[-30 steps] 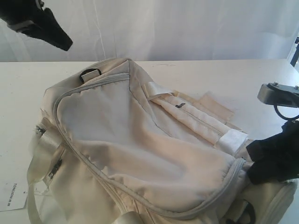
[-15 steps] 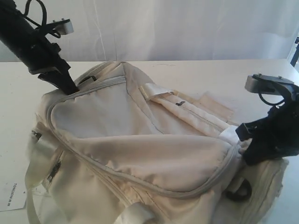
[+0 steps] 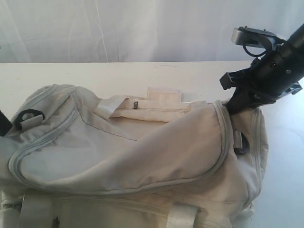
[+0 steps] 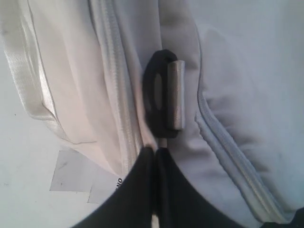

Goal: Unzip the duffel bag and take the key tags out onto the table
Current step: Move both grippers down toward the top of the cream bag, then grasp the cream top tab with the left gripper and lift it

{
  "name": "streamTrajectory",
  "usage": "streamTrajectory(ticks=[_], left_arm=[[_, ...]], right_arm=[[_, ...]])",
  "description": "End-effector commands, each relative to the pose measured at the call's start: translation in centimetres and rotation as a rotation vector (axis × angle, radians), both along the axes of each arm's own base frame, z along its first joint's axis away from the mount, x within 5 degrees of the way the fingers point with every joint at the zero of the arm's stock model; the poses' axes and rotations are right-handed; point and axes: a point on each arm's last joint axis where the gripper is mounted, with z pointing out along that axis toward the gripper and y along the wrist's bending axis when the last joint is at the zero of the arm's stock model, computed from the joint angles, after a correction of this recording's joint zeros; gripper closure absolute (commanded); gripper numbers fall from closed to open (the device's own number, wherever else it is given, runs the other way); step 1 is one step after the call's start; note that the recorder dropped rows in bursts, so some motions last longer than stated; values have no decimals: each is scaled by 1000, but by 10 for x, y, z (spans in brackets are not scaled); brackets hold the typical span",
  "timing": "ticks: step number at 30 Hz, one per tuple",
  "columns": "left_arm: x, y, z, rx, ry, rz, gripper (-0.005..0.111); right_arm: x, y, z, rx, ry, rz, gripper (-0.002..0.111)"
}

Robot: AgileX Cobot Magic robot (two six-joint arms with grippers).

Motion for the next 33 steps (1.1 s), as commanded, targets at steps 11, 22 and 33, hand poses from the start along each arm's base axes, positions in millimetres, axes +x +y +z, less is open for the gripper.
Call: streamTrajectory(ticks=[11,22,33], left_arm=[[-16,-4,-8,-48,-27,45,97],[-2,-8,61,-100,-240,62,45],[80,-122,9,-489,-26,-312,51]], right_arm=[[-6,4,-1,-72,69,55,97],[-22,5,42,-66,-47,53,52],[-39,9,59,-23,-48,58,61]])
